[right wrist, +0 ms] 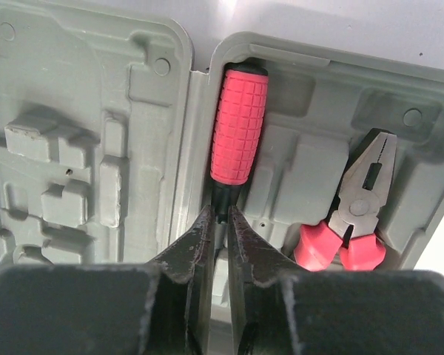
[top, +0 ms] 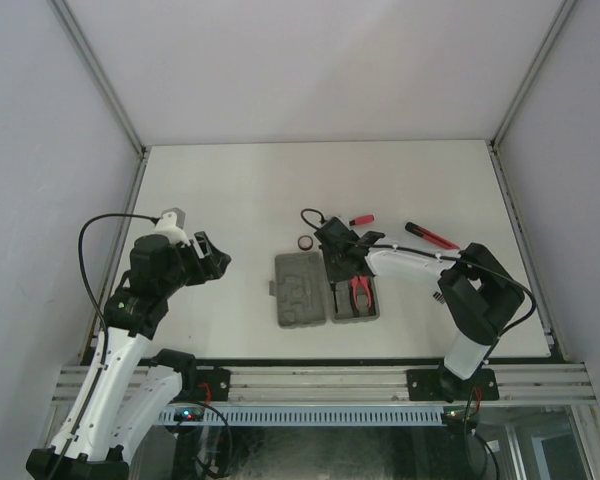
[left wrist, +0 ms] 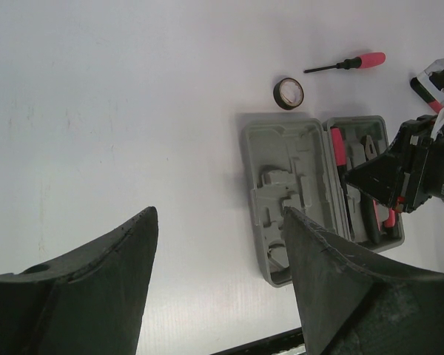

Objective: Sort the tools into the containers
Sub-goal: Adjust the screwdriver in the storage box.

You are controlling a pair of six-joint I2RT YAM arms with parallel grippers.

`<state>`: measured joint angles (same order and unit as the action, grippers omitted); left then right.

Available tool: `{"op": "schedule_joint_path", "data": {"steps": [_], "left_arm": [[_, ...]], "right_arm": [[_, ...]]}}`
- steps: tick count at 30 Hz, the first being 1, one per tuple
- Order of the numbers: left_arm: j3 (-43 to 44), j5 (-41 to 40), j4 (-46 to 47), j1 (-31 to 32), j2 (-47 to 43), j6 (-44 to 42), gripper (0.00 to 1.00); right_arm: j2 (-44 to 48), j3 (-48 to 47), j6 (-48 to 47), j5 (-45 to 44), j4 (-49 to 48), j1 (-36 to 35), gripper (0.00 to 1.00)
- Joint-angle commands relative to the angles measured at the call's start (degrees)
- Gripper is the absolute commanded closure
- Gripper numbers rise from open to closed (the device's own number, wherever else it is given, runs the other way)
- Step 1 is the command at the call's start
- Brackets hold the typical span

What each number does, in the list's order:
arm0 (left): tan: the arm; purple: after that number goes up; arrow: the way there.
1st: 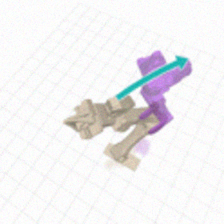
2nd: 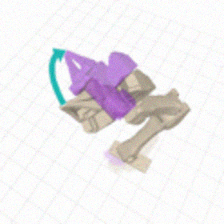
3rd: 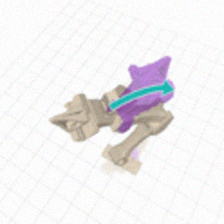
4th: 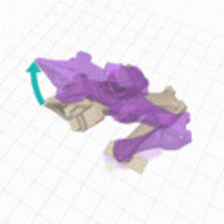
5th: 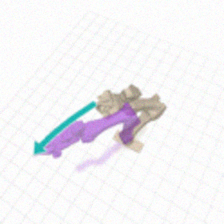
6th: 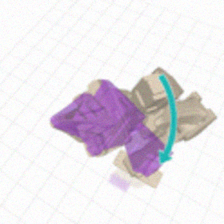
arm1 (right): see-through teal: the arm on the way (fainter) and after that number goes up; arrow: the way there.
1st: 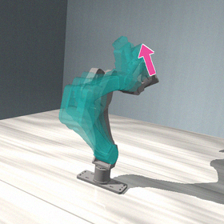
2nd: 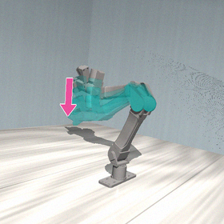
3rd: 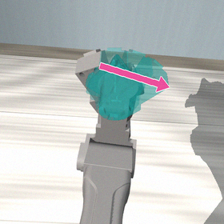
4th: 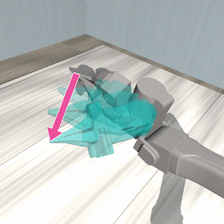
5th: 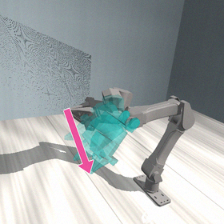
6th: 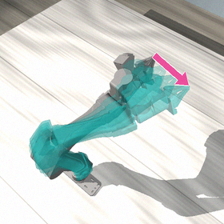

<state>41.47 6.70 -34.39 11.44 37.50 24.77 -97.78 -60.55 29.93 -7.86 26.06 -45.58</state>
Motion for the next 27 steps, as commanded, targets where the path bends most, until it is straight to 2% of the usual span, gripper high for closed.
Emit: {"op": "schedule_joint_path", "data": {"steps": [1,18,27], "left_arm": [[2.21,1.12,2.44,-0.50,-0.20,-1.05,0.28],[2.16,1.02,2.38,-0.54,-0.38,-1.13,0.28],[2.21,1.21,2.40,-0.48,-0.41,-1.06,0.28]], "right_arm": [[-0.89,-2.82,-0.15,-0.30,0.28,-0.38,0.92],[-9.48,-8.79,0.46,1.17,13.33,-0.36,0.97],[-14.94,-6.97,1.52,2.67,16.17,-1.34,1.00]]}}
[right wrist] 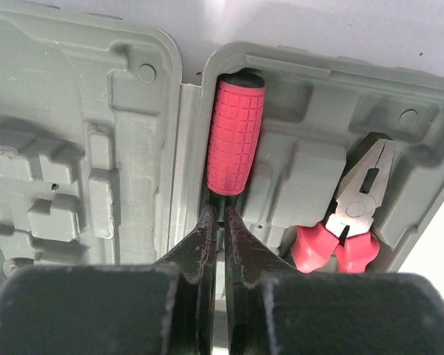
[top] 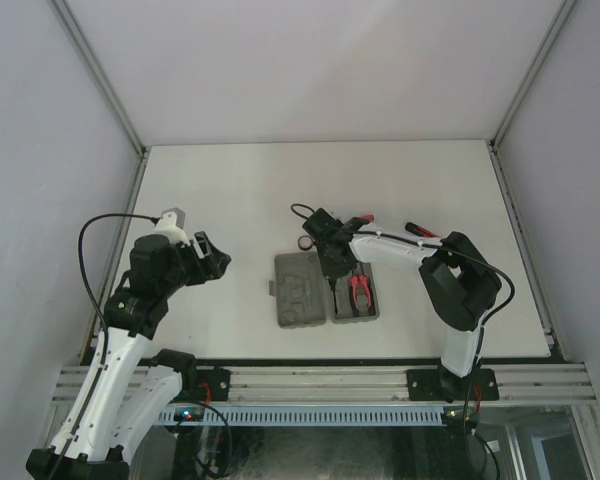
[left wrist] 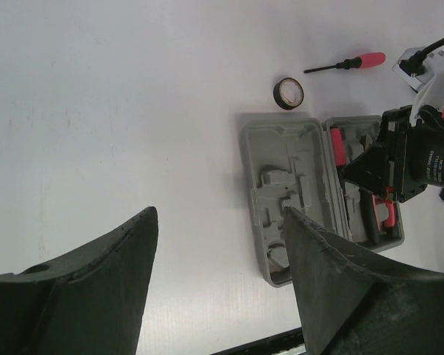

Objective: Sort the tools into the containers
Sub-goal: Adjust the screwdriver in the storage box.

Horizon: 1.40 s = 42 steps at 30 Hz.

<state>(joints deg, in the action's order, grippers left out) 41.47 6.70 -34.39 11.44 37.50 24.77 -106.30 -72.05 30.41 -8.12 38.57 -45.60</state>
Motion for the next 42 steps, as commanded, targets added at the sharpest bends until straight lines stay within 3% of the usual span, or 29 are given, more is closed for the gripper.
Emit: {"op": "schedule_joint_path", "data": {"steps": [1,7,17,22,32,42], "left_arm": [[2.20,1.27,2.42,-0.47,-0.46,-1.08,0.28],[2.15,1.56,2.47,-0.52,-0.28,-1.13,0.28],[2.04,1.85,2.57,-0.53,-0.24,-1.11,0.27],[2.11,2.00,2.66,-0.48,0.01,-1.13,0.27],[2.03,1.60,2.66,-0.48,0.00,-1.04,0.27],[2.01,1.75,2.62,-0.53,0.30,-1.03,0.27]], "right_arm": [[-6.92,5.22,1.25,3.41,3.17,-1.35,1.00],[-8.24,8.63,1.70,4.37,1.74,-2.11,1.00],[0.32,10.00,-0.36,3.15,0.07,-3.73,1.00],[5.20,9.96,-0.25,3.43,-4.12,-5.47,0.91],[17.52,6.88,-0.14,-1.85,-11.68,-1.94,0.75],[23.53,8.92,-4.14,-7.31,-9.74,1.80,0.66]]}}
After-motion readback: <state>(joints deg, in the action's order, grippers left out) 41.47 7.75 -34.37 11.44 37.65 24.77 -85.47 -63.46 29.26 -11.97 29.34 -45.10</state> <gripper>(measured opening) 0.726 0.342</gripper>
